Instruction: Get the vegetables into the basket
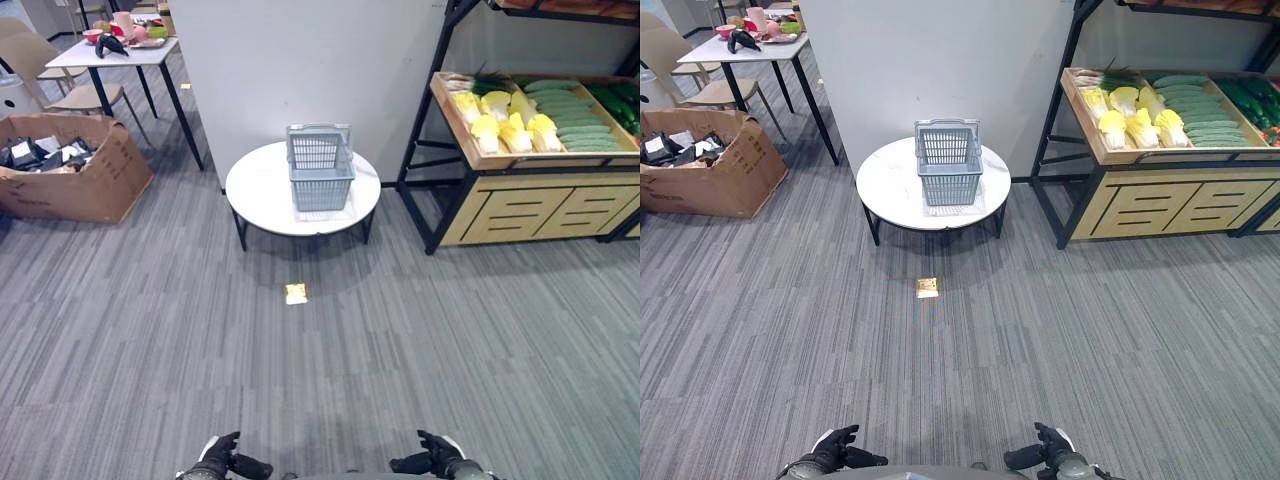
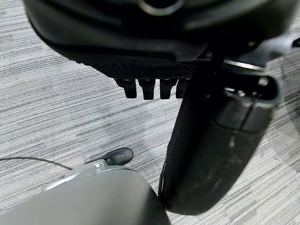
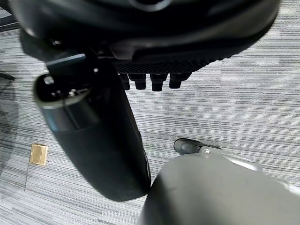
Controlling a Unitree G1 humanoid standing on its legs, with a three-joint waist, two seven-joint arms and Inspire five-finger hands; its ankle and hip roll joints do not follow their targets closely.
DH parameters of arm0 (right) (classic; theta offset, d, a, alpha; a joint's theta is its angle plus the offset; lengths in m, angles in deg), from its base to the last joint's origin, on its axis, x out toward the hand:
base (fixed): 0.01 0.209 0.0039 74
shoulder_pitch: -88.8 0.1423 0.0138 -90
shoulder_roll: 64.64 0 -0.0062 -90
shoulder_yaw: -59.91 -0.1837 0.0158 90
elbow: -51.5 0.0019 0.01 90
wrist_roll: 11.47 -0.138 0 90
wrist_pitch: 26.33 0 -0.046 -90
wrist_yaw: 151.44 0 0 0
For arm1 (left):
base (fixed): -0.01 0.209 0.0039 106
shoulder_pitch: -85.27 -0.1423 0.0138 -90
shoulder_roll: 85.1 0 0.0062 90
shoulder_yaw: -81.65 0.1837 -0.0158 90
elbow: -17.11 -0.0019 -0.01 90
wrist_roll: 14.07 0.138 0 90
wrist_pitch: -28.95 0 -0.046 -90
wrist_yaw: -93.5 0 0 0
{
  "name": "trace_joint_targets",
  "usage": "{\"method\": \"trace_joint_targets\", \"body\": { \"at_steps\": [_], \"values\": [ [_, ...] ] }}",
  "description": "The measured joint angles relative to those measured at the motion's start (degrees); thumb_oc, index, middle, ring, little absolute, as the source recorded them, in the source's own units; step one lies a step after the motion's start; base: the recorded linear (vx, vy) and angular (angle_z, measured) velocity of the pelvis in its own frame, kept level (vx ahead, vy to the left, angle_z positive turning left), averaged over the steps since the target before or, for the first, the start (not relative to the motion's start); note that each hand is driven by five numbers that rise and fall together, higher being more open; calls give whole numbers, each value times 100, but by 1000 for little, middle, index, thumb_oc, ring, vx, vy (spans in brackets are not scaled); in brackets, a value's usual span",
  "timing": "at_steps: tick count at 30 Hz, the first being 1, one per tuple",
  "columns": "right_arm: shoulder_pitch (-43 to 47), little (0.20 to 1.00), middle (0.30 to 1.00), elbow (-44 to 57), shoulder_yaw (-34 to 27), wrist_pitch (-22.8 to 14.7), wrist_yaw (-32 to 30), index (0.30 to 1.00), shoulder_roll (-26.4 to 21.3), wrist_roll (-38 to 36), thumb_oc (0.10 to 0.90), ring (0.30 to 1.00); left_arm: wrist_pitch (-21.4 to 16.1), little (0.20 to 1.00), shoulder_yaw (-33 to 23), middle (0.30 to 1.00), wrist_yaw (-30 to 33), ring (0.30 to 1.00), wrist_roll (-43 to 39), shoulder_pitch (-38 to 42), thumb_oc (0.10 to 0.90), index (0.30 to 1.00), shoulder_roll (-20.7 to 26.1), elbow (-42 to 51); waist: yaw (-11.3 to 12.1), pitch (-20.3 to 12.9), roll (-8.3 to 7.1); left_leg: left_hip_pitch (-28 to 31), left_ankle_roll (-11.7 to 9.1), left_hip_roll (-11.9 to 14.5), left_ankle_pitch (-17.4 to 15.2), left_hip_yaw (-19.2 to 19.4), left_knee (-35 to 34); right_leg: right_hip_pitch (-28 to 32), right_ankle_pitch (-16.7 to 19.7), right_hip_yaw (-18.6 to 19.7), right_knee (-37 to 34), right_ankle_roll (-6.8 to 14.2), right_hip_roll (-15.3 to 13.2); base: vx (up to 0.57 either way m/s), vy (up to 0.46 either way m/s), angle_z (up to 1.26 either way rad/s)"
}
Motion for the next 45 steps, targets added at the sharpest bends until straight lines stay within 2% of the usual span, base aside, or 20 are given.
{"method": "trace_joint_targets", "body": {
  "at_steps": [3,17,33,37,41,45],
  "values": [
    [0,1000,1000,-1,2,0,-2,1000,37,1,900,1000,-1,1000,-28,1000,2,1000,0,3,900,1000,24,1,1,34,-48,27,-10,0,-7,-1,-8,48,13,-7,-48,-5,0,0,0,0],
    [0,1000,1000,-1,4,0,-9,1000,40,2,900,1000,26,1000,-72,1000,-6,1000,-14,-18,900,1000,24,54,-1,34,-46,31,-10,0,-6,-2,-9,54,22,-4,-59,-6,0,0,0,0],
    [86,1000,1000,-2,12,4,-11,1000,-57,4,900,1000,3,1000,133,1000,-13,1000,-26,-39,900,1000,17,260,3,142,89,-76,-17,2,-2,-27,9,-6,60,-16,-120,-13,1,-1,-12,0],
    [166,1000,1000,-3,15,5,-74,1000,-121,2,900,1000,14,1000,140,1000,-8,1000,-91,-27,900,1000,-16,387,2,244,174,-197,-39,14,11,-35,59,-97,75,-32,-119,-22,14,-6,-97,2],
    [288,1000,1000,-17,15,19,-86,1000,-138,0,900,1000,19,1000,138,1000,11,1000,-202,45,900,1000,-9,427,0,406,174,-329,-76,43,32,-49,127,-188,98,-59,-106,-54,46,-31,-131,4],
    [509,1000,1000,-18,16,1,-102,1000,-156,-10,900,1000,6,1000,149,1000,29,1000,-293,318,900,1000,48,439,9,650,99,-808,-225,36,63,-110,691,-499,4,-133,201,-122,24,15,-153,13]
  ]
}}
